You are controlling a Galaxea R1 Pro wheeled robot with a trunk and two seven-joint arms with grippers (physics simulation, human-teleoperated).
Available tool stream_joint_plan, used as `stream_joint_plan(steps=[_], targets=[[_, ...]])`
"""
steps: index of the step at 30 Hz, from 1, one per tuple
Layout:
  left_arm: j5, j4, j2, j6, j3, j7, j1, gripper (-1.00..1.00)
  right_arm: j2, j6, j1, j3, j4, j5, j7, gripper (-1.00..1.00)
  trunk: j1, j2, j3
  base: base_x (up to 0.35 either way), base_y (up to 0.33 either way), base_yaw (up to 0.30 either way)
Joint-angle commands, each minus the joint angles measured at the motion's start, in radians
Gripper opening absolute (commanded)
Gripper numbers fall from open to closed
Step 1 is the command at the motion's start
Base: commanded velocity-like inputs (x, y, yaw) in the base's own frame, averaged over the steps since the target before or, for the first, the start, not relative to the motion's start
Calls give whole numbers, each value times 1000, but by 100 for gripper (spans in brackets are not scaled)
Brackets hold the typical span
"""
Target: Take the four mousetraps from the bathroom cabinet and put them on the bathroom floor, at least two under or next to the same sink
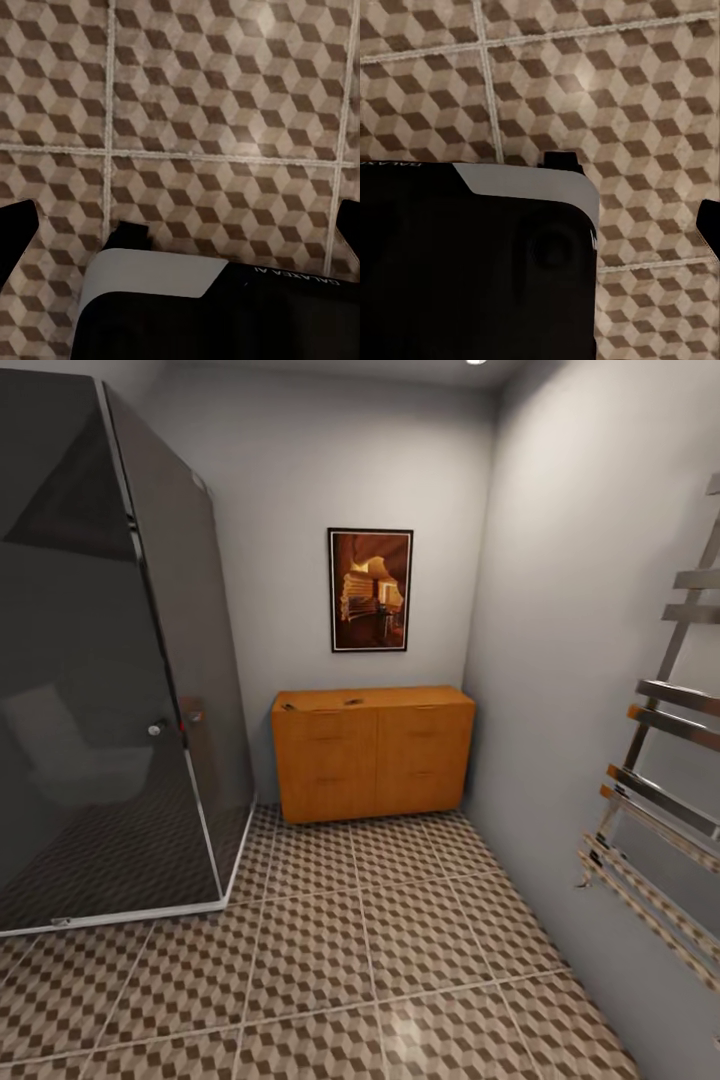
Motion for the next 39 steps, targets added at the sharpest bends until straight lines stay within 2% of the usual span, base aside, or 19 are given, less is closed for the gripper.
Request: stream_joint_plan(steps=[1,12,23,39], targets=[[-10,1,0,-3,7,5,-1,100,0,-6,-1,1,3,0,2,100,1,-1,-1,322,0,0],[-9,1,0,-1,7,6,-1,100,0,-6,-1,2,3,0,3,100,1,-1,-1,322,0,0],[13,1,0,0,7,6,-1,100,0,-6,-1,1,3,0,3,100,1,-1,-1,322,0,0],[19,1,0,0,7,6,-1,100,-1,-7,-1,1,3,0,2,100,1,-1,-1,322,0,0]])
